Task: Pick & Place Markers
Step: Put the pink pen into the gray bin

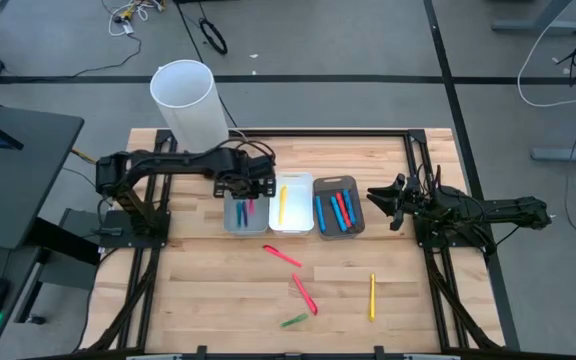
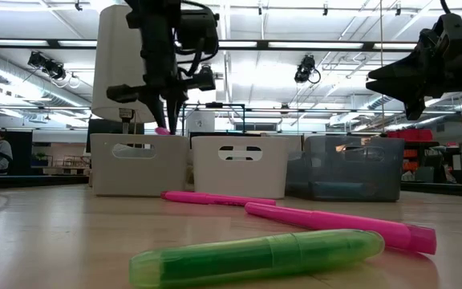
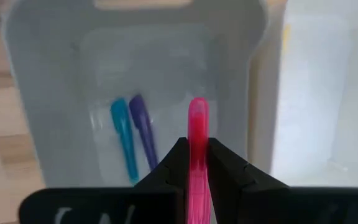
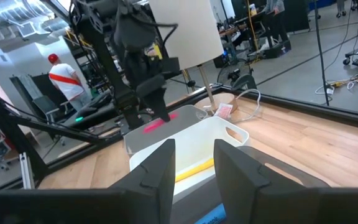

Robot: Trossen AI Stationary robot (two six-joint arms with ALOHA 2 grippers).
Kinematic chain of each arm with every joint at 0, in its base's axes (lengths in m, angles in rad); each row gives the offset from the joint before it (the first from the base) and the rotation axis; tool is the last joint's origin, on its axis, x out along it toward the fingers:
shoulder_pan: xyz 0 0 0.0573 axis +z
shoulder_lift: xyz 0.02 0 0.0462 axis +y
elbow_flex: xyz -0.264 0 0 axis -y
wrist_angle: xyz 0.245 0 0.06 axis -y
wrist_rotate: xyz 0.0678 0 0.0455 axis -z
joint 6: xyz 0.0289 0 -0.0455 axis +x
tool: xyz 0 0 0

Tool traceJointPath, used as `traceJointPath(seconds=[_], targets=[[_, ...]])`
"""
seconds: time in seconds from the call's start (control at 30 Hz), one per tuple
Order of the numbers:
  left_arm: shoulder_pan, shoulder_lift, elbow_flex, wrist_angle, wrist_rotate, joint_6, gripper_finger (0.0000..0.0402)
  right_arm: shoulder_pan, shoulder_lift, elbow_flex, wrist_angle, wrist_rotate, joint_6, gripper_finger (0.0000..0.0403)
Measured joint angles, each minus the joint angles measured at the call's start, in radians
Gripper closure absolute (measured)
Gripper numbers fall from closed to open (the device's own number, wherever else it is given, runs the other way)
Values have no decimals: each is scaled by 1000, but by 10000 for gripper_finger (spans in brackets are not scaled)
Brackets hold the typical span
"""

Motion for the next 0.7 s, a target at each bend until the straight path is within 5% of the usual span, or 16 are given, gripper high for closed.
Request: traceJointPath(seconds=[0.7], targets=[[-31,60,-180,204,-5,-108,363,0,0,0,0,0,0,292]])
